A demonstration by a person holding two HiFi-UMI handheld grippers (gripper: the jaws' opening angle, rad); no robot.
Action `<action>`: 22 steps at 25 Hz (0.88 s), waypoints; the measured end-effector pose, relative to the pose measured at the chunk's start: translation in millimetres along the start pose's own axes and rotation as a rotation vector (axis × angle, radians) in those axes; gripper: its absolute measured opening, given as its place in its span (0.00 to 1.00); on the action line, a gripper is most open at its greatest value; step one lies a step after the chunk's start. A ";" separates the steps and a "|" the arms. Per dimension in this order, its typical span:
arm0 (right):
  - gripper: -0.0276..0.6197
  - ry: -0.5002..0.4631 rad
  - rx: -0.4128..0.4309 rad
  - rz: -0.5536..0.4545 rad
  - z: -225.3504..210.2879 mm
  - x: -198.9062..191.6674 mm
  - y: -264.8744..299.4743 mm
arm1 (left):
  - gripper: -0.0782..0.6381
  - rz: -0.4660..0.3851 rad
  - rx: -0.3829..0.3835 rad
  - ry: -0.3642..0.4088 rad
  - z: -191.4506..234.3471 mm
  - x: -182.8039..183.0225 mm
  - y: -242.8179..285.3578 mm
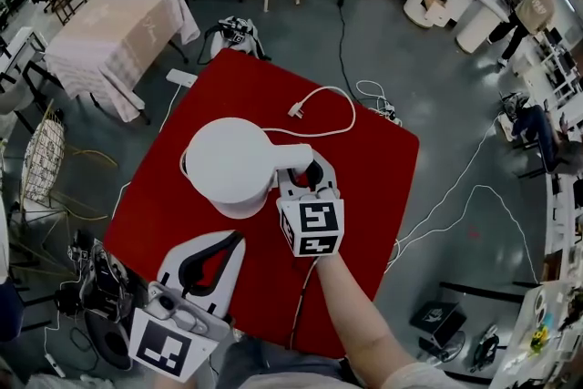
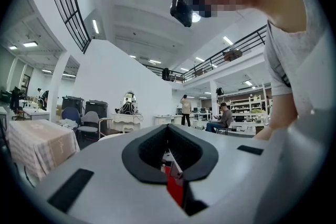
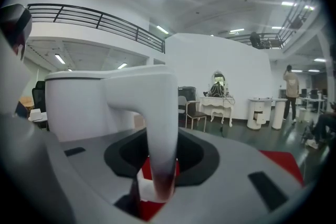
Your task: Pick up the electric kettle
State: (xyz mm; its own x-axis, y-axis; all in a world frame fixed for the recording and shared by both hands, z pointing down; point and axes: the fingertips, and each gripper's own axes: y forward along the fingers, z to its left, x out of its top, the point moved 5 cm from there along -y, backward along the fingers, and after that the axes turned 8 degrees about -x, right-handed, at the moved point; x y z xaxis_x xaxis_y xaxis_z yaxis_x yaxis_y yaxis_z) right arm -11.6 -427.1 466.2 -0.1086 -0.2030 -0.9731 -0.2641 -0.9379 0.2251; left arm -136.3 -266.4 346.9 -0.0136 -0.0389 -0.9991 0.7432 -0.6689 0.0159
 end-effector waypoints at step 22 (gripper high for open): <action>0.17 0.057 -0.076 0.010 -3.8 0.2 3.7 | 0.12 0.009 0.044 0.003 -2.0 -3.1 -14.4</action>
State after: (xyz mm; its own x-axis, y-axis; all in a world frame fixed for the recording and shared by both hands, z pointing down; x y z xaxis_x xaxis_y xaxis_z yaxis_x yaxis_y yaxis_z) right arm -8.9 -431.6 466.6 -0.0558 -0.2265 -0.9724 -0.1899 -0.9538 0.2330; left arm -145.7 -255.2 349.7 -0.0048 -0.0425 -0.9991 0.7131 -0.7006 0.0264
